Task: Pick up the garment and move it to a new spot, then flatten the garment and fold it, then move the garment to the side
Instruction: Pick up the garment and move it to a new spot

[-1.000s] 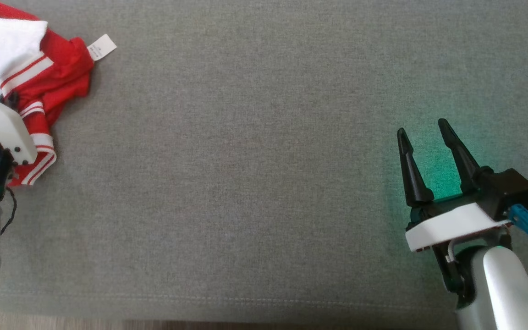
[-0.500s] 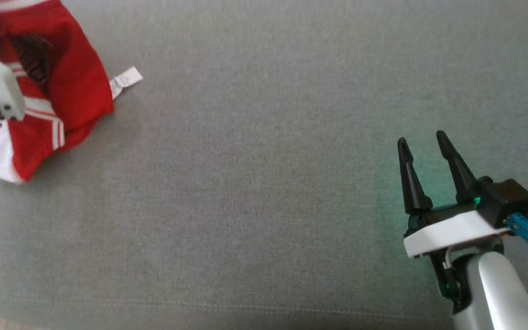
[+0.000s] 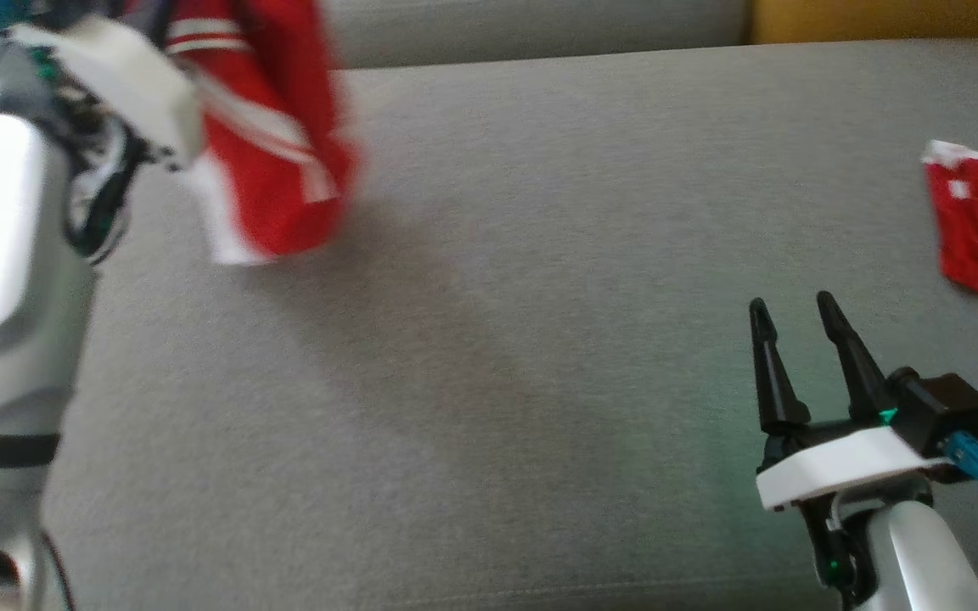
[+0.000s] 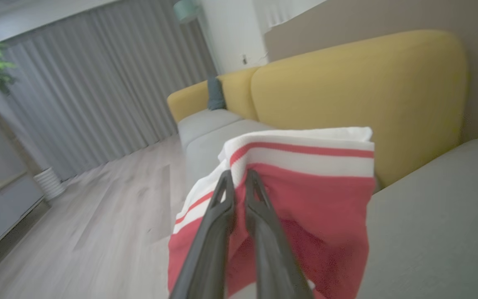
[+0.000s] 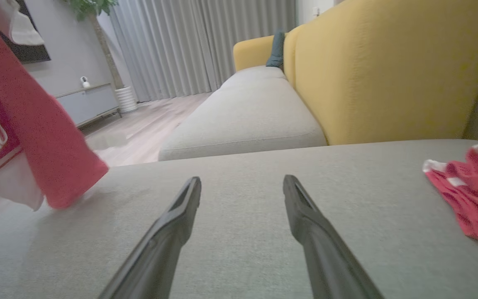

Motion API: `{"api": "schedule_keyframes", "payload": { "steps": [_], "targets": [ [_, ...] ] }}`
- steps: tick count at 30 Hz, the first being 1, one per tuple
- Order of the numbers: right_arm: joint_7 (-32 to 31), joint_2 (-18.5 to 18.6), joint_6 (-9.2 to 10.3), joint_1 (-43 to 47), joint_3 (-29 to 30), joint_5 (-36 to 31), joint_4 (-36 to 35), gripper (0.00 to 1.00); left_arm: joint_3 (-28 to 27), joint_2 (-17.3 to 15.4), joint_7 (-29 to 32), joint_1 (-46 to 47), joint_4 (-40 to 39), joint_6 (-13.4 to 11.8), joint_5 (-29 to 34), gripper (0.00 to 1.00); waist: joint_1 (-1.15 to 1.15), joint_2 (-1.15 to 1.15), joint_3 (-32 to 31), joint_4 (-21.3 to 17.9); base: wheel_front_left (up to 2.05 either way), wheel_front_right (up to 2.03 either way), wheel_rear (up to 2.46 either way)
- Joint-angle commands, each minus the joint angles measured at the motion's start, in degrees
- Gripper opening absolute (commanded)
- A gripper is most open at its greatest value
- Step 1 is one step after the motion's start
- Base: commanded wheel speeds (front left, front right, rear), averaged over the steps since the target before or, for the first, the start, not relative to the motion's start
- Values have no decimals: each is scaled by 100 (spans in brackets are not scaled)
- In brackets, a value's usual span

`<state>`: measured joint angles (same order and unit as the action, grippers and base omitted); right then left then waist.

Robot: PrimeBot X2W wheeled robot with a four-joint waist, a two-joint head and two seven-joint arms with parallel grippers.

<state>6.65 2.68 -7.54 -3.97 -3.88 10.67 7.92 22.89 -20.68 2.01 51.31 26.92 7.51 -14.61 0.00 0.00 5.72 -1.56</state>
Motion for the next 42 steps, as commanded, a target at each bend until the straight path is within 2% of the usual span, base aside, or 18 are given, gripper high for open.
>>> {"api": "schedule_keyframes", "payload": {
  "steps": [1,5,10,13,18,23,24,25,26,27,33,42],
  "targets": [
    [90,20,5,-79,-71,39,-152,100,-132,-112,128,380,-504,-11,-96,0,0,0,-157,-323,0,0,0],
    [118,20,5,-19,19,57,-138,100,-14,294,491,350,-1242,-81,-337,0,0,0,-156,-570,0,0,0],
    [166,20,5,-52,-21,130,-116,100,182,775,1252,265,-1954,-415,-521,0,0,0,3,-853,0,0,0],
    [217,20,5,-101,-85,201,-95,100,326,944,1655,151,-2114,-609,-537,0,0,0,182,-997,0,0,0],
    [322,20,5,-218,-182,303,-14,100,454,1050,1849,-37,-1872,-809,-489,0,0,0,476,-1171,0,0,0],
    [479,20,5,-461,-424,449,142,100,312,938,1527,-145,-733,-997,-432,0,0,0,865,-1429,0,0,0],
    [510,20,5,-511,-474,481,180,100,251,872,1409,-151,-449,-1036,-417,16,0,0,933,-1482,0,0,0],
    [540,20,5,-560,-523,512,217,100,191,801,1276,-155,-182,-1053,-411,41,0,0,994,-1534,0,0,0],
    [568,20,5,-602,-564,539,253,100,110,741,1145,-161,68,-1072,-437,85,0,0,1051,-1578,0,0,0],
    [595,20,5,-634,-585,559,291,100,42,679,1011,-161,296,-1080,-457,100,0,0,1096,-1607,0,0,0],
    [712,20,5,-680,-447,515,502,100,-147,499,368,-141,1176,-986,-561,100,0,0,1117,-1502,0,0,0],
    [755,20,5,-614,-317,320,583,100,-167,817,-489,-361,1261,-728,-818,100,0,0,594,-914,0,0,0]
  ]
}}
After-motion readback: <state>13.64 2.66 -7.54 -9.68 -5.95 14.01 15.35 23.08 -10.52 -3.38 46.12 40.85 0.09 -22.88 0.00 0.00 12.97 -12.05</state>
